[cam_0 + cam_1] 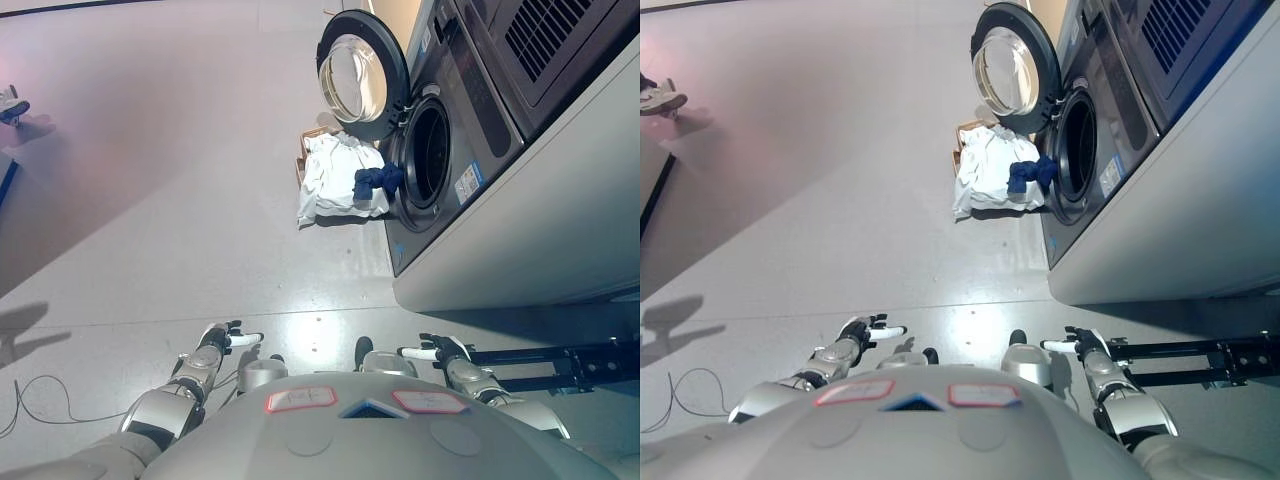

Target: Put the clothes in the basket into the washing machine.

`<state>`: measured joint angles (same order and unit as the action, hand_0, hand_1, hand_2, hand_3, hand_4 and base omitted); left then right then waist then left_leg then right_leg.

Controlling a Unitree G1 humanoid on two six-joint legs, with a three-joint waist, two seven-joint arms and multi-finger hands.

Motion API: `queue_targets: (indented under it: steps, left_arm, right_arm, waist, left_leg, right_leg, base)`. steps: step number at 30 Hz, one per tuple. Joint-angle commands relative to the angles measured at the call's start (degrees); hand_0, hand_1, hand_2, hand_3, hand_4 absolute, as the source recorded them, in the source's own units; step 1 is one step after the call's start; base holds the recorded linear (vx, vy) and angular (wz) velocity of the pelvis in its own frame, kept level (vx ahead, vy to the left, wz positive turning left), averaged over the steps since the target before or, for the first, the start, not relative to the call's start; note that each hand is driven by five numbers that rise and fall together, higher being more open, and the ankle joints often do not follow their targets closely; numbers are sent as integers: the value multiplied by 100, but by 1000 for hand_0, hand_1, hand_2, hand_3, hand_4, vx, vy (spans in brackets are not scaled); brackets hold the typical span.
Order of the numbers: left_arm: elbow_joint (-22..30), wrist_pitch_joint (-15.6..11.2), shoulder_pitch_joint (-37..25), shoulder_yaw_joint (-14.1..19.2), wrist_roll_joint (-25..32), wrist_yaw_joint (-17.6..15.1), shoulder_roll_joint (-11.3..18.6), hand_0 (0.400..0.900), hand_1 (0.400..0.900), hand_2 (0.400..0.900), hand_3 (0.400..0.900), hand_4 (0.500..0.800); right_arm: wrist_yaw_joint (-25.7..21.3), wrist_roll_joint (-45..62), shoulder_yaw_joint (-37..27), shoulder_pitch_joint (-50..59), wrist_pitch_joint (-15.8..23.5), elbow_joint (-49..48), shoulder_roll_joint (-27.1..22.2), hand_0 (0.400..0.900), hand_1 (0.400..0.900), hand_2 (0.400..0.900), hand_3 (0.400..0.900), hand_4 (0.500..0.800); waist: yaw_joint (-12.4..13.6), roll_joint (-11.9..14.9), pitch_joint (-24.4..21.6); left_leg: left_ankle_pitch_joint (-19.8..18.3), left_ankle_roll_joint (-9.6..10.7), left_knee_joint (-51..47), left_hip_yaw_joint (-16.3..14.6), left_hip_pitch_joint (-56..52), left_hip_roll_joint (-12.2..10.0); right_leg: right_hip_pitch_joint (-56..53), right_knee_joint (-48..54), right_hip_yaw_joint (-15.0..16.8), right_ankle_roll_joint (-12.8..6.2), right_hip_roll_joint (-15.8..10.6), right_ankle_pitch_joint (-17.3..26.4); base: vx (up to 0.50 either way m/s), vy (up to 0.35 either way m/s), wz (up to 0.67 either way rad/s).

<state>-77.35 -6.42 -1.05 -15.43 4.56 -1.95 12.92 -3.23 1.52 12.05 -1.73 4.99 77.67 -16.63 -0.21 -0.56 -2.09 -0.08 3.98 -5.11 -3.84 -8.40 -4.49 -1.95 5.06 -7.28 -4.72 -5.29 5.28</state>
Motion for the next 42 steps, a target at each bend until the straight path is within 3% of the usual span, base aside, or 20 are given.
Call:
queue_targets:
  steps: [1, 13, 24, 28, 30, 33, 35, 38, 42]
  left_arm:
    - [-252, -169, -359, 178, 21, -81, 116, 900, 900, 900, 900, 800]
    - [-240, -174, -366, 224, 71, -81, 140, 900, 900, 900, 900, 800]
    - [-284, -152, -424, 178, 1, -75, 229, 900, 900, 900, 900, 800]
    - [-264, -159, -503, 138, -12, -73, 272, 900, 900, 900, 900, 800]
    - [-188, -162, -539, 109, -11, -61, 294, 900, 900, 900, 900, 800]
    - [-186, -137, -606, 77, -32, -42, 355, 900, 900, 900, 900, 800]
    - [-186, -121, -660, 45, -50, -41, 389, 900, 900, 900, 900, 800]
    - [-147, -147, -653, 20, -11, -19, 385, 900, 900, 900, 900, 800]
    - [-250, -203, -650, 43, -14, -37, 358, 900, 900, 900, 900, 800]
  right_arm:
    - [-111, -65, 134, 354, 144, 302, 74, 900, 900, 900, 900, 800]
    - [-116, -56, 112, 356, 137, 287, 73, 900, 900, 900, 900, 800]
    - [-86, -25, 56, 514, 119, 193, 26, 900, 900, 900, 900, 800]
    - [-85, -10, 32, 560, 119, 147, 14, 900, 900, 900, 900, 800]
    - [-77, 9, 2, 541, 120, 129, -12, 900, 900, 900, 900, 800]
    - [-76, 71, -37, 512, 147, 123, -1, 900, 900, 900, 900, 800]
    - [-74, 123, -93, 444, 166, 121, 14, 900, 900, 900, 900, 800]
    - [-58, 121, -171, 331, 173, 124, -18, 900, 900, 900, 900, 800]
    - [-60, 165, -345, 286, 179, 175, -38, 900, 900, 900, 900, 800]
  waist:
    - [-25, 276, -69]
    - [-26, 296, -31]
    - [-30, 279, 138]
    - [-36, 258, 245]
    - [-42, 217, 309]
    - [-115, 156, 519]
    - [-161, 140, 659]
    - [-348, 122, 716]
    - [-622, 249, 783]
  left_leg:
    - [-5, -204, 11, -131, 334, 374]
    - [-33, -242, 11, -119, 322, 414]
    - [-101, -499, 46, -115, 369, 699]
    - [-240, -628, 300, -115, 457, 853]
    - [-326, -724, 405, -62, 436, 942]
    - [-411, -857, 517, -17, 315, 978]
    - [-521, -856, 719, 2, 256, 968]
    - [-689, -792, 872, 138, 101, 1009]
    - [-1056, -722, 754, 364, -383, 1159]
  right_leg:
    - [-180, -15, 143, -286, -146, -80]
    - [-176, -51, 161, -307, -191, -79]
    - [161, -527, 415, -385, -477, -89]
    - [383, -1037, 497, -393, -646, -165]
    - [587, -1635, 557, -298, -728, -179]
    - [1075, -2858, 616, -101, -718, 179]
    - [1352, -3274, 507, -75, -704, 295]
    - [1824, -2811, 304, -152, -746, 567]
    - [2087, -1138, 608, -440, -644, 1121]
  base:
    - [0, 0, 0]
    - [1, 9, -1]
    - [-4, 99, -3]
    - [-2, 140, -2]
    - [16, 165, 4]
    - [16, 195, 1]
    - [71, 110, 15]
    - [206, 12, 41]
    - [324, -46, 29]
